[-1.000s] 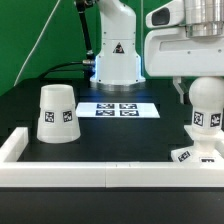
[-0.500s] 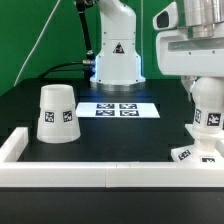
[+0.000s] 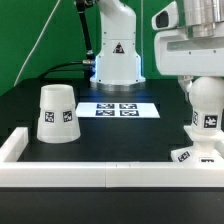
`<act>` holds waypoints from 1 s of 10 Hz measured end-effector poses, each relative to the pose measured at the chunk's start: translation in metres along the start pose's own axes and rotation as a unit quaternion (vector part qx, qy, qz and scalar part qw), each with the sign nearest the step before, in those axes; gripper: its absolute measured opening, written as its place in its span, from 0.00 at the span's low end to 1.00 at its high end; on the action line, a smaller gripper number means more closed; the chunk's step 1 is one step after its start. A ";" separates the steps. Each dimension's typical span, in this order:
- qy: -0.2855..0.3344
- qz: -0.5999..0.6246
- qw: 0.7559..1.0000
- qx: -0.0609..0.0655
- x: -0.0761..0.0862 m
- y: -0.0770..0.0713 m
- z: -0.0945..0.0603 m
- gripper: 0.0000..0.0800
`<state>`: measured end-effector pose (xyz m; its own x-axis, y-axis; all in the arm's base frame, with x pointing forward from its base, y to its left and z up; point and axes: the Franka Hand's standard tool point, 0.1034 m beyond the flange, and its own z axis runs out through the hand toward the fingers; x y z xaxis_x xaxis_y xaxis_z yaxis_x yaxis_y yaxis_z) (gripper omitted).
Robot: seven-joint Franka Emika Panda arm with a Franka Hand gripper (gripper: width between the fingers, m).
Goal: Assemble lamp
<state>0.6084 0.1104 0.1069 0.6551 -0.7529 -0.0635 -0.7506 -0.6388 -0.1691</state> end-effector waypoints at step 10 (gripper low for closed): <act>0.013 -0.493 0.869 -0.035 -0.001 -0.004 -0.004 0.87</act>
Offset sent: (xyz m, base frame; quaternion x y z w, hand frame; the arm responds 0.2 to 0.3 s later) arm 0.0000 0.0000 0.0000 0.0000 0.0000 -0.1296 0.9916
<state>0.6102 0.1133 0.1117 0.9816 0.1625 0.1001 0.1697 -0.9831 -0.0687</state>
